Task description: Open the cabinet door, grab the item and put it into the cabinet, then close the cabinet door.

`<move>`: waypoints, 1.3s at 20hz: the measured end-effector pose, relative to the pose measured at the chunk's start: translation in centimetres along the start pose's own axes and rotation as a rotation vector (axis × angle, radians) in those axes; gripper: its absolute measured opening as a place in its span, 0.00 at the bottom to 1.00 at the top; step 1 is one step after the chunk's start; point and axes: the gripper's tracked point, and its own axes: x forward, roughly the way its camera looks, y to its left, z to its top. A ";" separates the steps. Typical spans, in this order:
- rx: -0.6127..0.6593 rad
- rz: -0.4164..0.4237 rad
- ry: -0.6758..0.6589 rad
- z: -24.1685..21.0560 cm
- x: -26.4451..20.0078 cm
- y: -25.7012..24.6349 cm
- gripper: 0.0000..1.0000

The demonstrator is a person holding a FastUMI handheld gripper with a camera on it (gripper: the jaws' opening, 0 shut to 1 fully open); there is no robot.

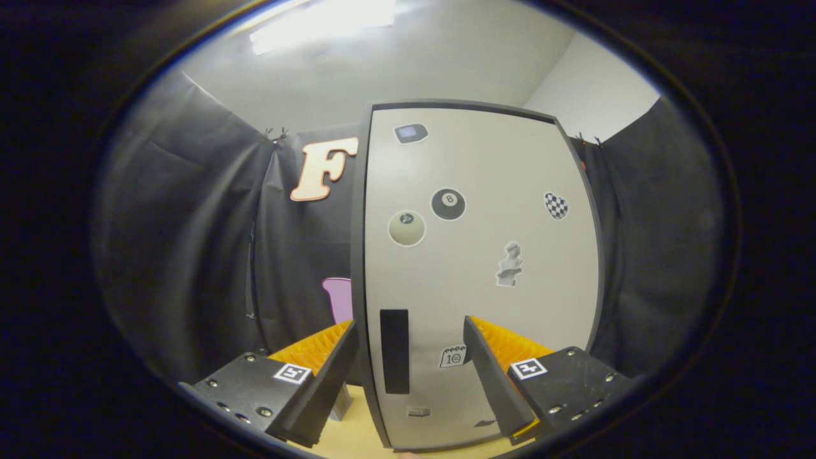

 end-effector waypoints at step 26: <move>-0.092 -0.059 0.251 -9.5 5.8 1.6 0.21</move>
